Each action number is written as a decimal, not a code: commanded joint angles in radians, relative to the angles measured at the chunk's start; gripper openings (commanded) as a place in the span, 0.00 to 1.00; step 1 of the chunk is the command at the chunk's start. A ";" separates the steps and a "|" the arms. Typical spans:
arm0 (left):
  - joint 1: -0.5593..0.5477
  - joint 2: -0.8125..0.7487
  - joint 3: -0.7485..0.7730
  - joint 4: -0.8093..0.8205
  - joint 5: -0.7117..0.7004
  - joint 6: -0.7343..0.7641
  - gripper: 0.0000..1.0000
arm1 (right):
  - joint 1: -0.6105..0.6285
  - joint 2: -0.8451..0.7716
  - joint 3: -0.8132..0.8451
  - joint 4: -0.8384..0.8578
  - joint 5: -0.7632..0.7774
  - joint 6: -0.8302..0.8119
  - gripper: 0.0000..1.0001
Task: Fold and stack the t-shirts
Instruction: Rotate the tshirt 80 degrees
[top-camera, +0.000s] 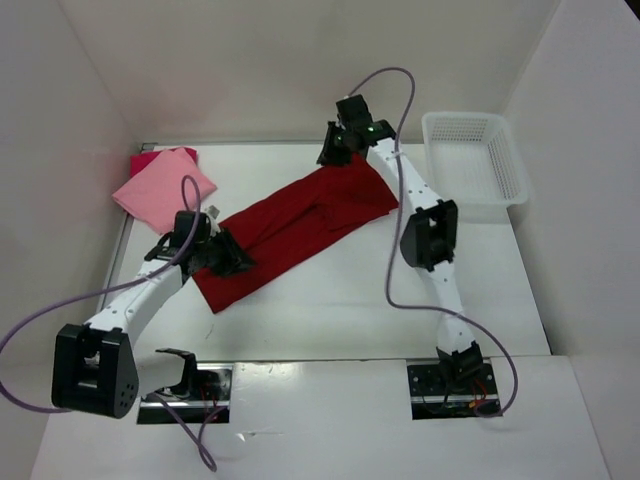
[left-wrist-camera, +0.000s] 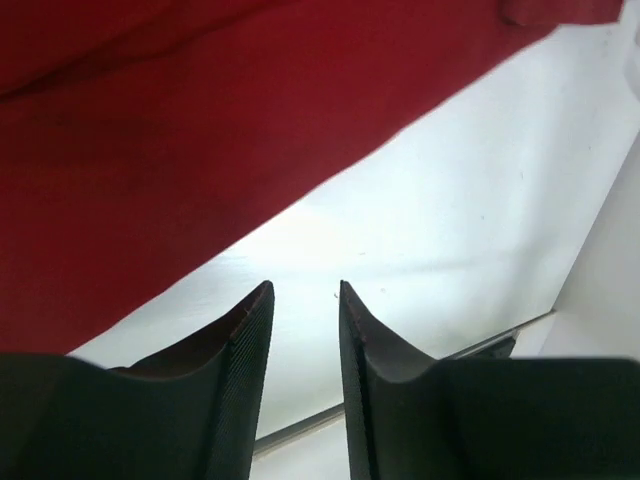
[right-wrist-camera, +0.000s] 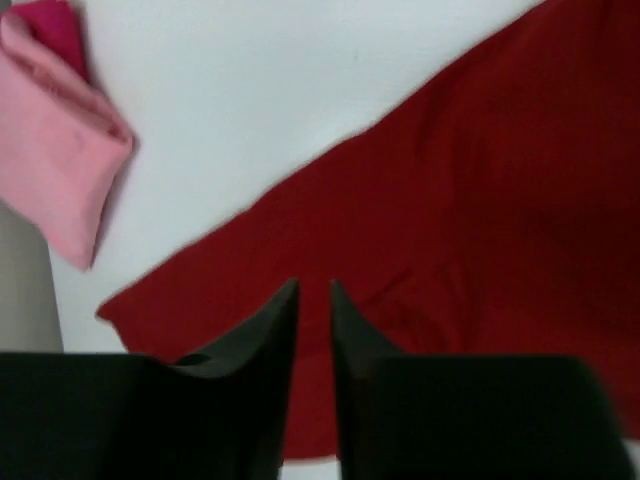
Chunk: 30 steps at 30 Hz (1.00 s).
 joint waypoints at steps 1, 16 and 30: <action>-0.076 0.061 0.128 0.038 -0.056 0.046 0.37 | 0.027 -0.364 -0.478 0.202 -0.044 -0.052 0.19; -0.115 0.204 0.283 0.027 -0.030 0.157 0.21 | -0.230 -0.546 -1.241 0.450 0.171 -0.021 0.00; -0.115 0.225 0.293 0.027 0.065 0.138 0.24 | -0.196 -0.207 -0.828 0.373 0.160 0.010 0.02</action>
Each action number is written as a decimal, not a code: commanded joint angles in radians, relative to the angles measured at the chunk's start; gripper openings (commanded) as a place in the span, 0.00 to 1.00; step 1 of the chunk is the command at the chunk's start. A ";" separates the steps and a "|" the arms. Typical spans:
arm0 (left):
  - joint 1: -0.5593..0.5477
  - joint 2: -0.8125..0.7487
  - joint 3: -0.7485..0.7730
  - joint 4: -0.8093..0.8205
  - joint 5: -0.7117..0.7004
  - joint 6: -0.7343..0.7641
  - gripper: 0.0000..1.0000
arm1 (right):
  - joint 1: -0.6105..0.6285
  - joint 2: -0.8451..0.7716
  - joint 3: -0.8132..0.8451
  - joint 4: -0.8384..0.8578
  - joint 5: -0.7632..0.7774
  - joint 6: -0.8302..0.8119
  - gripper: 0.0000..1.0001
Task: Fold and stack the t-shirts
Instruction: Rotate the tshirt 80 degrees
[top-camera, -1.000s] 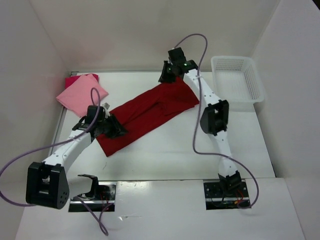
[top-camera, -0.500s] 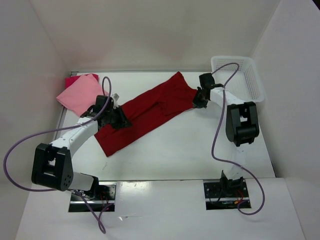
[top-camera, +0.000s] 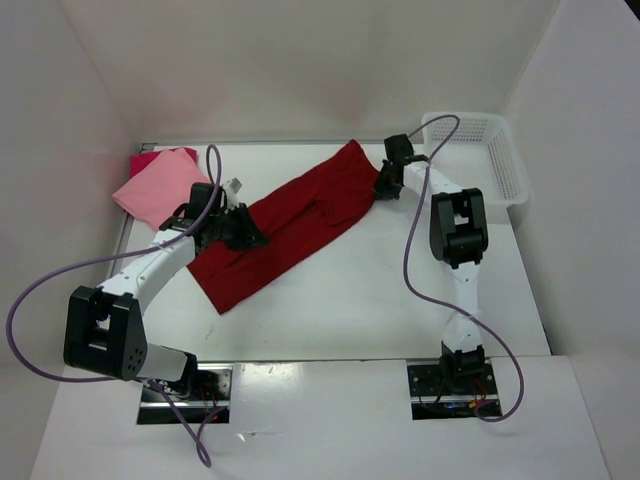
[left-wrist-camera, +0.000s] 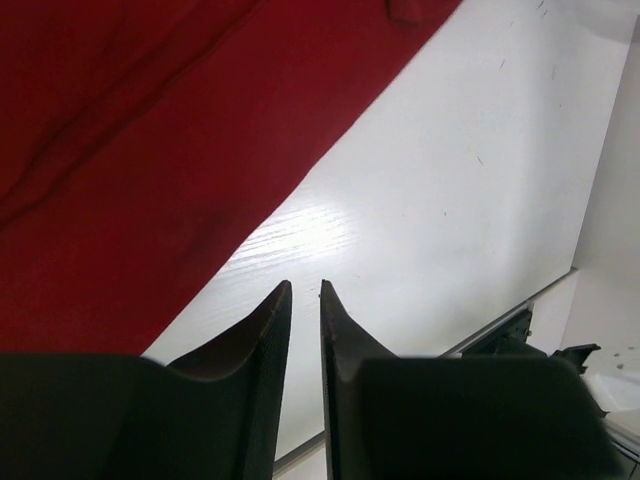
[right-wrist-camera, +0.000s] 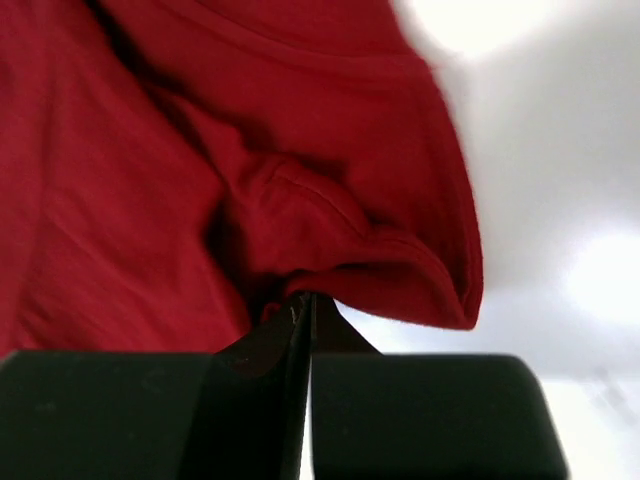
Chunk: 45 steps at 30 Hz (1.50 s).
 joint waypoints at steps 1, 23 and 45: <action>-0.004 0.004 0.020 0.012 0.033 0.012 0.25 | 0.049 0.141 0.204 -0.036 -0.015 -0.001 0.02; -0.024 0.101 0.227 0.002 0.000 0.035 0.31 | 0.403 -0.303 -0.378 0.293 -0.236 0.207 0.17; -0.045 0.041 0.078 -0.017 0.013 0.052 0.34 | 0.348 -0.226 -0.403 0.172 -0.266 0.165 0.00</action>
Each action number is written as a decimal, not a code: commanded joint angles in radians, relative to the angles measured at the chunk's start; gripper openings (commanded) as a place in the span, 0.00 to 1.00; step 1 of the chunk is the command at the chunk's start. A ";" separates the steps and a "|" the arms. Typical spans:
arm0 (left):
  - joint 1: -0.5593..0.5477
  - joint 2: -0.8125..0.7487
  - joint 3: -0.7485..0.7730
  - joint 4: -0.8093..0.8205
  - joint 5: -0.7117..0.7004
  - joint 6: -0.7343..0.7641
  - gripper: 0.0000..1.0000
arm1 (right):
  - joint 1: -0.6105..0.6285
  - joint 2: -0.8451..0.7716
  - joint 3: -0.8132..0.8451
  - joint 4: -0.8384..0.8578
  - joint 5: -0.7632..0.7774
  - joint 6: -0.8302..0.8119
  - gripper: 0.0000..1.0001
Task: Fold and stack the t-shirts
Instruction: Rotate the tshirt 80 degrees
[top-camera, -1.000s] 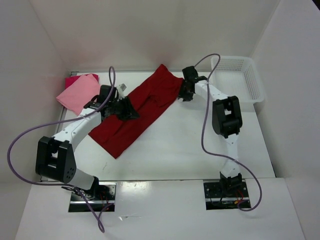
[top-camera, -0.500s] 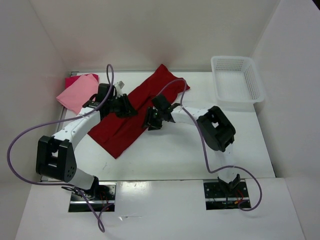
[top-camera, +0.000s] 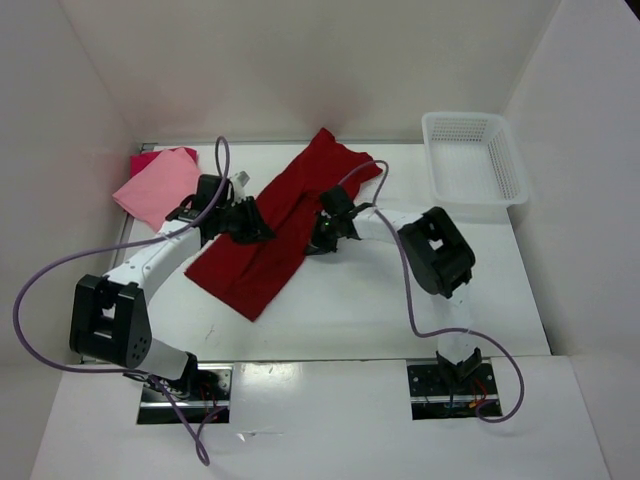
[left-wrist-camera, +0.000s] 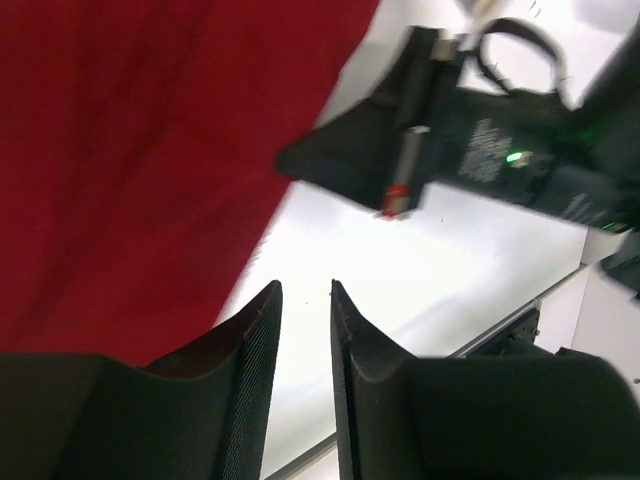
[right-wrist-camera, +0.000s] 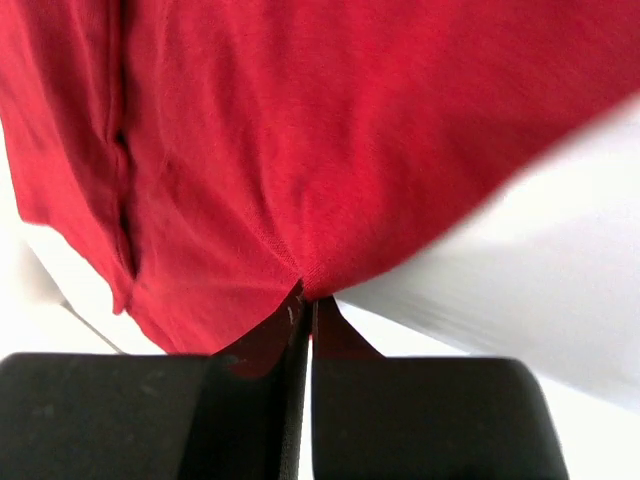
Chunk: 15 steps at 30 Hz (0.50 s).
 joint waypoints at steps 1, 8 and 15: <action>-0.029 -0.024 -0.021 0.016 0.018 0.011 0.34 | -0.127 -0.131 -0.127 -0.140 0.023 -0.154 0.00; -0.101 -0.018 -0.072 -0.003 0.007 -0.009 0.32 | -0.243 -0.347 -0.241 -0.265 0.106 -0.275 0.47; -0.101 -0.110 -0.234 -0.158 -0.091 -0.039 0.46 | -0.243 -0.676 -0.598 -0.226 0.025 -0.082 0.69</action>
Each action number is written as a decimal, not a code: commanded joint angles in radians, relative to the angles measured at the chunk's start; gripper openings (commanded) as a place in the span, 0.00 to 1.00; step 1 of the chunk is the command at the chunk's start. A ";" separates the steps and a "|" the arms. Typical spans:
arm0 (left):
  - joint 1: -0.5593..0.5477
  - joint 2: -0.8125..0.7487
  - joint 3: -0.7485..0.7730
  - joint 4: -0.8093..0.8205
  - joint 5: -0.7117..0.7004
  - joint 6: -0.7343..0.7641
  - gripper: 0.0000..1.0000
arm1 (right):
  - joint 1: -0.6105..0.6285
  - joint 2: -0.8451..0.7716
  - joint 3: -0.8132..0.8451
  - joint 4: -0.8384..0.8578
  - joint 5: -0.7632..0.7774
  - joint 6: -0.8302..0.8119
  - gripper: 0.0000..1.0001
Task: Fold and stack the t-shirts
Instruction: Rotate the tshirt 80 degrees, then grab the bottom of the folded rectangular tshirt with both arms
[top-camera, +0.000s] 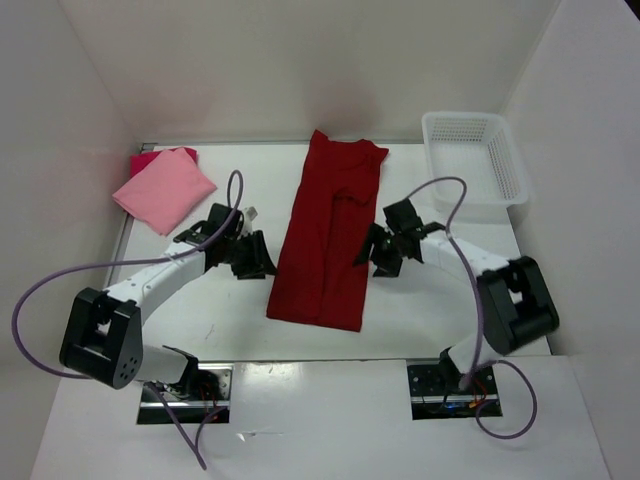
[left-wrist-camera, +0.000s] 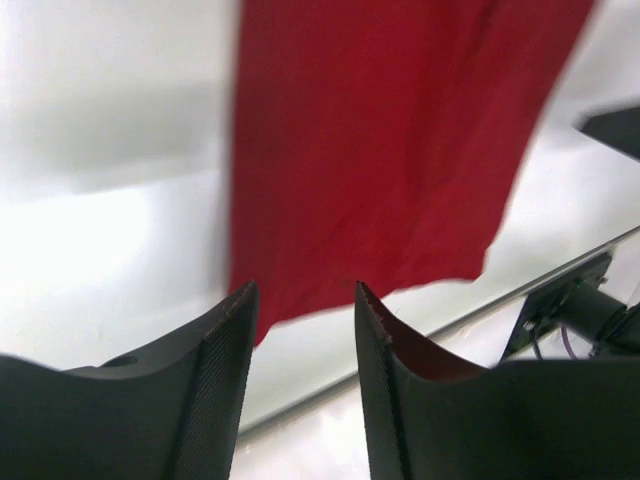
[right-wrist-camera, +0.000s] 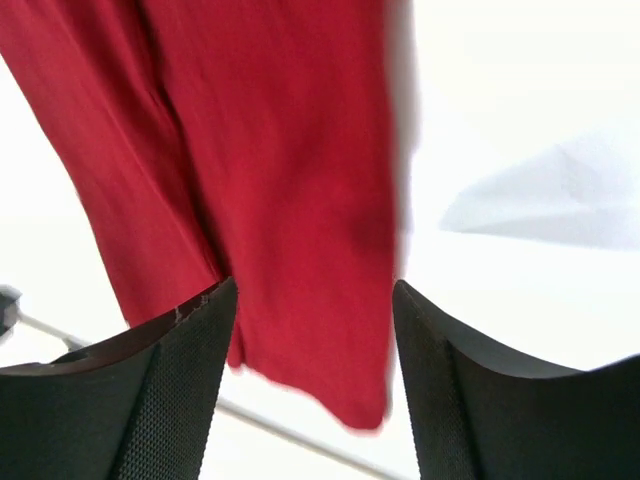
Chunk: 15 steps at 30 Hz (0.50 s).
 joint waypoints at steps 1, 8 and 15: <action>0.002 -0.019 -0.089 -0.084 -0.024 -0.028 0.53 | 0.022 -0.165 -0.164 -0.028 -0.036 0.095 0.70; 0.002 0.001 -0.153 -0.075 -0.007 -0.088 0.59 | 0.120 -0.366 -0.412 0.043 -0.106 0.281 0.81; -0.008 0.106 -0.178 -0.009 0.013 -0.088 0.59 | 0.139 -0.405 -0.503 0.146 -0.148 0.331 0.50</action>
